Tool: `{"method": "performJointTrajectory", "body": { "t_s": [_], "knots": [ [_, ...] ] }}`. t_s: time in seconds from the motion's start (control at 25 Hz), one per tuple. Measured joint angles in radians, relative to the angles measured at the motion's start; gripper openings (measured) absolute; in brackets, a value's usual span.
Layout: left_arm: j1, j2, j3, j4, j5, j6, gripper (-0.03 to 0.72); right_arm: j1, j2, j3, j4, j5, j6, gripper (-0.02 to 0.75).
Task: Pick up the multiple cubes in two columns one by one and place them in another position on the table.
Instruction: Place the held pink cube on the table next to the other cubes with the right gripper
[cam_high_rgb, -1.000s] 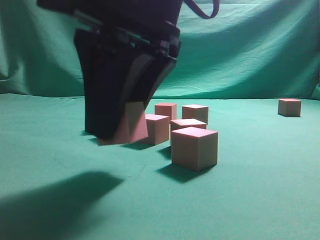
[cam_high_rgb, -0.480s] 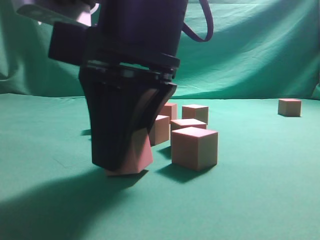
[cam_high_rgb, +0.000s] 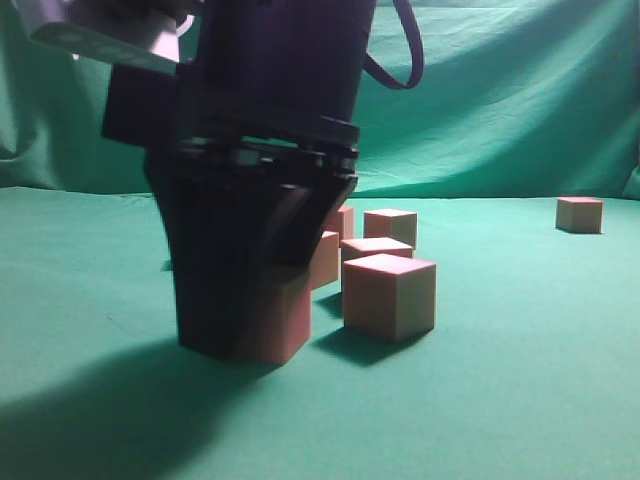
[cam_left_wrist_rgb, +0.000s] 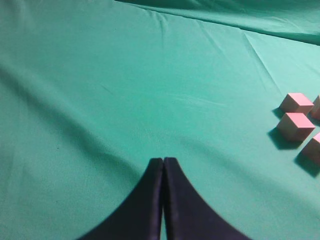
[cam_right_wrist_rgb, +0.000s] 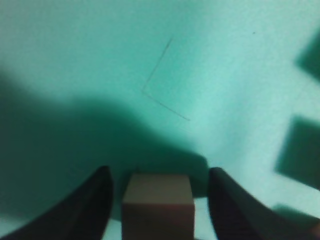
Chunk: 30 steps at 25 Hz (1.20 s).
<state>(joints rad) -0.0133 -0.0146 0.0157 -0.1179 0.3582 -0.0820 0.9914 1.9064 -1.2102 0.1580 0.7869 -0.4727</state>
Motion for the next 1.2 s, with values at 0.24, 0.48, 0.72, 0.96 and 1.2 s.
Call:
{"method": "performJointTrajectory", "body": {
  "t_s": [0.24,0.48,0.72,0.96,1.2],
  "knots": [
    [0.0,0.0,0.0,0.0,0.0,0.0,0.0,0.0,-0.001,0.0,0.0,0.0,0.0,0.494],
    [0.0,0.0,0.0,0.0,0.0,0.0,0.0,0.0,-0.001,-0.027,0.0,0.006,0.0,0.494],
    [0.0,0.0,0.0,0.0,0.0,0.0,0.0,0.0,-0.001,-0.156,-0.029,0.025,-0.002,0.494],
    [0.0,0.0,0.0,0.0,0.0,0.0,0.0,0.0,0.003,-0.379,-0.052,0.198,0.109,0.494],
    [0.0,0.0,0.0,0.0,0.0,0.0,0.0,0.0,0.003,-0.623,-0.255,0.427,0.294,0.494]
  ]
}}
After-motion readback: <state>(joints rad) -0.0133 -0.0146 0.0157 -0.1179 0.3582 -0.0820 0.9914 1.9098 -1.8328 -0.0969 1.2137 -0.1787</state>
